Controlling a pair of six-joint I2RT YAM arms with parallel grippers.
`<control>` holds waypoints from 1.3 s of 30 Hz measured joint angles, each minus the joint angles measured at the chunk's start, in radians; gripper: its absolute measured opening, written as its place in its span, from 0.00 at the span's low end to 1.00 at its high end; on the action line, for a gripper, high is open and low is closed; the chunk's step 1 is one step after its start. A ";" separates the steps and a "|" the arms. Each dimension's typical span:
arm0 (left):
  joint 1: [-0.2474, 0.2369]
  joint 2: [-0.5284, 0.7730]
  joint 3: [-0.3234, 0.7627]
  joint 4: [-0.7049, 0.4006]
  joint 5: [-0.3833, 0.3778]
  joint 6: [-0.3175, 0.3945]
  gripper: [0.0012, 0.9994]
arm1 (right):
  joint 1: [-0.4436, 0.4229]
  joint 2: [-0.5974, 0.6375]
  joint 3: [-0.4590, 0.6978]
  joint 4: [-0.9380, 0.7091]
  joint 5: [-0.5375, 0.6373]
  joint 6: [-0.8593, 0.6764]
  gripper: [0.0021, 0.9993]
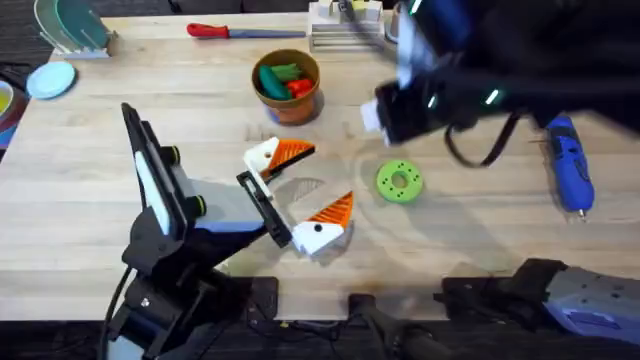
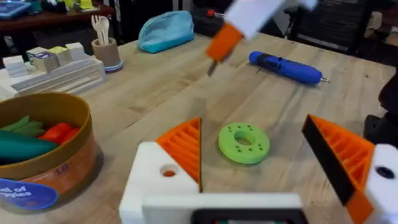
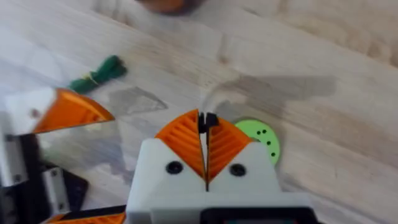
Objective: Pick up the gripper from the table and insert it into the empty holder that is missing its gripper. Then pick up a screw, insert it into the mounting hole, and use the screwdriver to tighten it. Finally, clean up the table by picking up the vegetable and placing it into the bucket.
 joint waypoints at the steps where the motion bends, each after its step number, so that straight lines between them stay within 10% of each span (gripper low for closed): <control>1: 0.000 0.000 0.000 0.000 0.000 0.000 0.99 | -0.015 0.007 0.036 -0.013 -0.016 -0.011 0.00; 16: 0.000 0.000 0.000 0.000 0.000 0.000 0.99 | 0.003 0.350 0.591 -0.324 -0.271 -0.257 0.00; 39: 0.000 0.000 0.000 0.000 0.000 0.000 0.99 | 0.180 0.429 0.630 -0.325 -0.330 -0.318 0.00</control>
